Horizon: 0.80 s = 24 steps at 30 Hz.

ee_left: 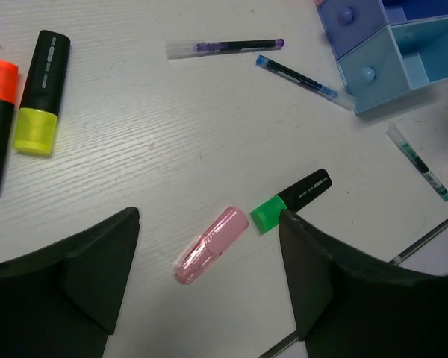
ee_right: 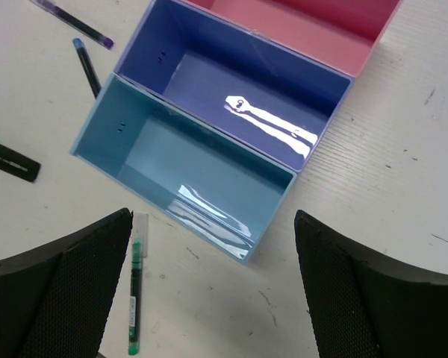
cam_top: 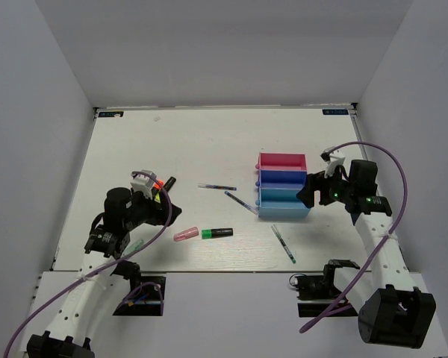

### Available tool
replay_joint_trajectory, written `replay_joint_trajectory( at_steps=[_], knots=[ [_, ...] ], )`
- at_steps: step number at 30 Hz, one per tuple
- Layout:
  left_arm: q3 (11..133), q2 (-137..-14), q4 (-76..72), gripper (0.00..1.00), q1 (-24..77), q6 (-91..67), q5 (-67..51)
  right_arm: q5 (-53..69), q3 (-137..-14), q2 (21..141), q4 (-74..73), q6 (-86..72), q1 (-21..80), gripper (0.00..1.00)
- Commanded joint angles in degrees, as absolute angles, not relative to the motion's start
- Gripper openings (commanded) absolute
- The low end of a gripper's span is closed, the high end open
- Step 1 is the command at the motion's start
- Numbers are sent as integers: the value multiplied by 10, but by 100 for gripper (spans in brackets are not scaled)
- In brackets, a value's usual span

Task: Sort the stationery into containers
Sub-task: Pick up the stationery from the center of the board.

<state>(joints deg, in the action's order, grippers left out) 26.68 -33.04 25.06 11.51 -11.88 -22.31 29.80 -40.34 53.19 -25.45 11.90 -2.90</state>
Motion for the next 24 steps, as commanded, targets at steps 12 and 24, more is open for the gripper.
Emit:
replay_joint_trajectory(
  at_steps=[12, 24],
  knots=[
    [487, -661, 328, 65, 113, -49, -51, 379, -446, 550, -315, 179, -18, 90],
    [669, -934, 391, 57, 78, 38, 79, 382, -446, 541, -330, 192, -12, 90]
  ],
)
